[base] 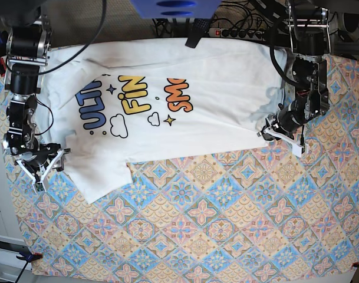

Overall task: Fold the T-shirt properly
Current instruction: 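Grasp the opposite side edge with both grippers at sleeve and hem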

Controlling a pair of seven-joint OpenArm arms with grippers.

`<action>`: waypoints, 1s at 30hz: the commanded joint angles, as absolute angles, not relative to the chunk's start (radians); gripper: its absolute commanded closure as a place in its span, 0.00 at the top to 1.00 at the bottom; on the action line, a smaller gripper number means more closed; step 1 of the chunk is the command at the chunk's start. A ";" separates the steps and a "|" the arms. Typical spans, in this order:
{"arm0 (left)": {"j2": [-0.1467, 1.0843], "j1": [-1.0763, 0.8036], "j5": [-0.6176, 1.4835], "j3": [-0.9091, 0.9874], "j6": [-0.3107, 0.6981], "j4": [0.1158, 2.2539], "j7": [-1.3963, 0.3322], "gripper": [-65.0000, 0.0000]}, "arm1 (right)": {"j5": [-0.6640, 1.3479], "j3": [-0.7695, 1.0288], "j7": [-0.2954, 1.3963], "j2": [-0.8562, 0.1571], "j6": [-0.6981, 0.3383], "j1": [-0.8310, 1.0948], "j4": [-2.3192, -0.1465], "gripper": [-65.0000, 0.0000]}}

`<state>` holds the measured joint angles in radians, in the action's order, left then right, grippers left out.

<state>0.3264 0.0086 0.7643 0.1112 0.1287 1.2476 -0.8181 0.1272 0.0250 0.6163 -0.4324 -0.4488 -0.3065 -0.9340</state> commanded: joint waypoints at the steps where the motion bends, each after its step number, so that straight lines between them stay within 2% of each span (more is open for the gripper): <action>1: 0.338 0.022 0.774 0.117 0.136 1.265 -0.806 0.00 | 0.117 0.021 0.604 -0.453 -0.447 -0.320 -0.900 0.39; 11: 0.338 0.010 0.774 0.117 0.136 1.267 -0.803 0.00 | 0.114 -0.119 0.421 -0.453 -0.447 -0.443 -0.656 0.39; 19: 0.338 0.010 0.776 0.117 0.136 1.267 -0.803 0.00 | 0.108 -0.154 0.332 -0.453 -0.447 -0.530 -0.533 0.39; 30: 0.338 0.008 0.776 0.117 0.137 1.267 -0.803 0.00 | 0.110 -0.148 0.231 -0.455 -0.447 -0.556 -0.420 0.39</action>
